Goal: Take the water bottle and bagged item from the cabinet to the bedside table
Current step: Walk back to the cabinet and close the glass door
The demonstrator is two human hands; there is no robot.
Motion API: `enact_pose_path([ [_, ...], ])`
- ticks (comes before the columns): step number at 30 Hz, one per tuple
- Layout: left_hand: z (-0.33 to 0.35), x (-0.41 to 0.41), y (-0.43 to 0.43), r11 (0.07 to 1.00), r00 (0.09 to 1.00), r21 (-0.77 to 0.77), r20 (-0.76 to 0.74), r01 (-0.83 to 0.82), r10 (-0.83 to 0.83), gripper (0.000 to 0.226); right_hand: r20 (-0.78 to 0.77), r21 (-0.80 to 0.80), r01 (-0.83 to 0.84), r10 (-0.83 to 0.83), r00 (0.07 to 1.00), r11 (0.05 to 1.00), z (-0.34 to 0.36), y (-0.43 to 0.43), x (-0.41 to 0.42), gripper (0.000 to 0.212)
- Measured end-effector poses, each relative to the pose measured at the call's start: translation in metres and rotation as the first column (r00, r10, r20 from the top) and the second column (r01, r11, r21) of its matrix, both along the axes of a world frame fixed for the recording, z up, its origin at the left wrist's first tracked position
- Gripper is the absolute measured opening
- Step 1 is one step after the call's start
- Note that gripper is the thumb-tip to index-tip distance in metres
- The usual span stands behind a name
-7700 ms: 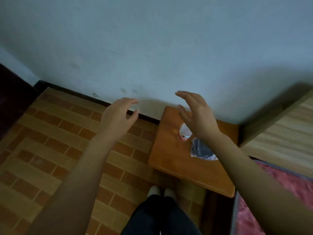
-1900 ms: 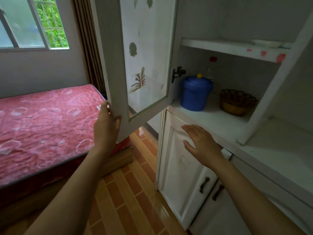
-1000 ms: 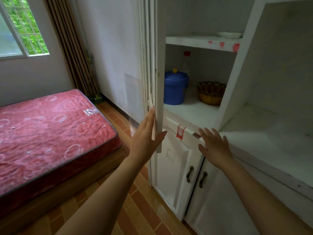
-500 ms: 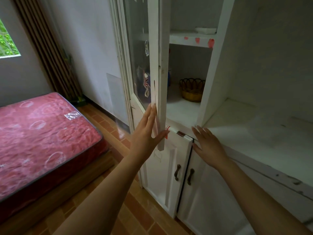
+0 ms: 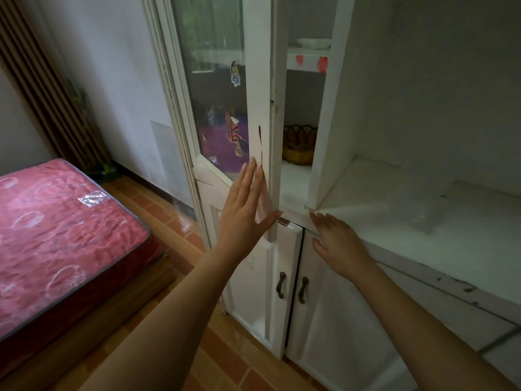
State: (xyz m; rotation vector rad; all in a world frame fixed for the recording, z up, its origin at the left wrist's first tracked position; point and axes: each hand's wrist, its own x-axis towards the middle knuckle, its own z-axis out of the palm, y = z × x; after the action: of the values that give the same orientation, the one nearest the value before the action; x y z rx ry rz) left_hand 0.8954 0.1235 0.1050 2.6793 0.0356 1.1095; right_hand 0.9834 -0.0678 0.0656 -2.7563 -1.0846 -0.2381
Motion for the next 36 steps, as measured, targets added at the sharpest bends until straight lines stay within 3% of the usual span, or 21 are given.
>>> enact_pose_path([
  [13, -0.004, 0.045, -0.019, 0.99, 0.994, -0.103, 0.069, 0.093, -0.086, 0.084, 0.022, -0.013, -0.003, 0.003, 1.0, 1.0, -0.01, -0.002, 0.005, 0.053],
  [22, -0.006, 0.073, -0.024, 0.994, 0.996, -0.072, 0.036, 0.086, -0.084, 0.084, 0.004, -0.031, 0.019, -0.019, 1.0, 0.999, -0.007, -0.001, 0.003, 0.06],
  [26, -0.006, 0.085, -0.025, 0.998, 0.998, -0.014, 0.005, 0.055, -0.055, 0.085, -0.046, 0.037, 0.035, -0.033, 0.998, 0.999, -0.001, 0.0, 0.002, 0.066],
  [31, -0.003, 0.095, -0.018, 0.992, 1.0, 0.127, 0.017, 0.009, -0.012, 0.07, 0.023, 0.043, 0.023, -0.024, 0.999, 0.999, 0.011, 0.0, 0.009, 0.065],
  [36, 0.02, 0.099, 0.006, 0.965, 0.987, 0.25, 0.109, 0.084, -0.115, 0.047, 0.084, 0.147, 0.006, -0.018, 0.996, 0.989, 0.005, 0.001, 0.011, 0.058],
])
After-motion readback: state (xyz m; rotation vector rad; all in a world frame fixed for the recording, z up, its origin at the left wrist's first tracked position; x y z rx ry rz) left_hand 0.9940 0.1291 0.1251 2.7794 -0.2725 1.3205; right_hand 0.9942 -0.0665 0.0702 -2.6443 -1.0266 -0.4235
